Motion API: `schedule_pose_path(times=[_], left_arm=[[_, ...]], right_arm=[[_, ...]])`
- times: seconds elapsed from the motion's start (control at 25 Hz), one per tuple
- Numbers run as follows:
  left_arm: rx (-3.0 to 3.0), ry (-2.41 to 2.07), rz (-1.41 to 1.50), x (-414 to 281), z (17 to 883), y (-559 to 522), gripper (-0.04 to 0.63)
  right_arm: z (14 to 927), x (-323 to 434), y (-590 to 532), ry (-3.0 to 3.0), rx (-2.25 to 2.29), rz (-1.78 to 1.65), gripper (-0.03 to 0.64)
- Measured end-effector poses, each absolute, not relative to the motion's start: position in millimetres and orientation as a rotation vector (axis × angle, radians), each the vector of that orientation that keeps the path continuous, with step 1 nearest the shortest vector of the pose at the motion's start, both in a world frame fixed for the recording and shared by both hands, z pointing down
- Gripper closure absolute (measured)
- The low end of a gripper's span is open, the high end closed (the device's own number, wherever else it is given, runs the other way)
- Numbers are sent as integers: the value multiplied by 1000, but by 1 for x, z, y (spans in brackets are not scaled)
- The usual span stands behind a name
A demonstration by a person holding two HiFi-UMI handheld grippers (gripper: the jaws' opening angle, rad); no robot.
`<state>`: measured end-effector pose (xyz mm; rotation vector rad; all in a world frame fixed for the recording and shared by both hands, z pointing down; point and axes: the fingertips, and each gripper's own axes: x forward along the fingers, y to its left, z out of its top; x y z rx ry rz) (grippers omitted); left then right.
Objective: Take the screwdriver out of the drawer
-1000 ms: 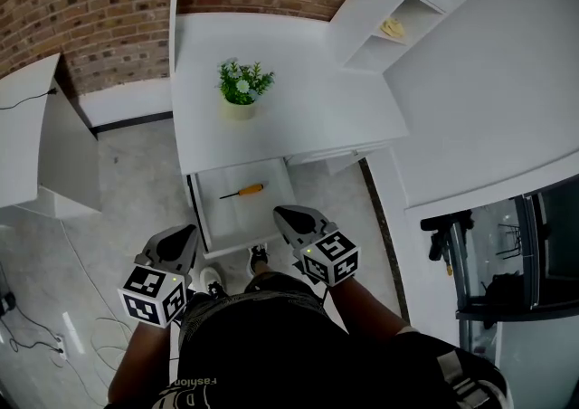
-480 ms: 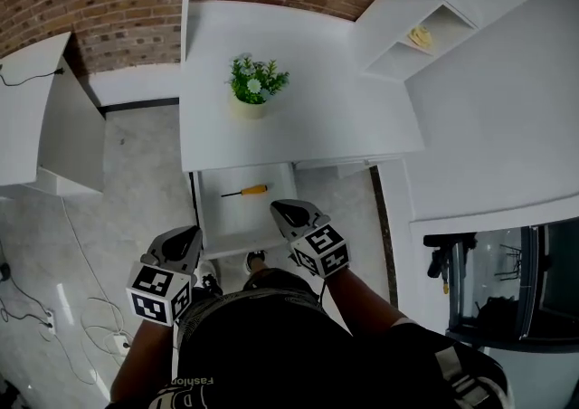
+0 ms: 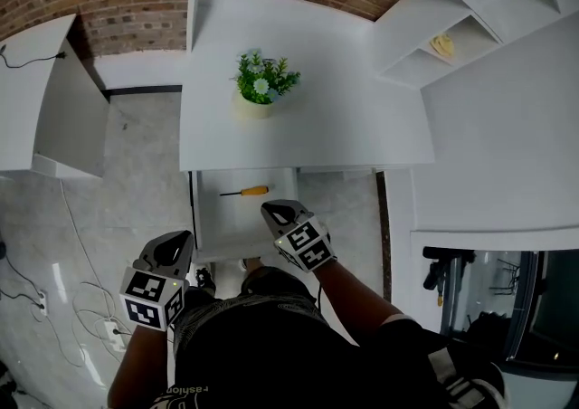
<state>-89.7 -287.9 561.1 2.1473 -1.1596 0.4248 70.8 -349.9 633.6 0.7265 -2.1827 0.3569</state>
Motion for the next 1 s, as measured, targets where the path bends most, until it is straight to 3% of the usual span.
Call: schedule_pose_path(times=[0.52, 0.76, 1.0], left_arm=[[2063, -1204, 432, -89, 587, -288, 577], [2028, -1212, 448, -84, 602, -285, 577], [1988, -1215, 461, -77, 617, -281, 577]], right_arm=[[750, 76, -357, -1959, 399, 109, 609], [804, 80, -372, -1868, 315, 36, 565], [848, 81, -382, -1793, 177, -64, 563]])
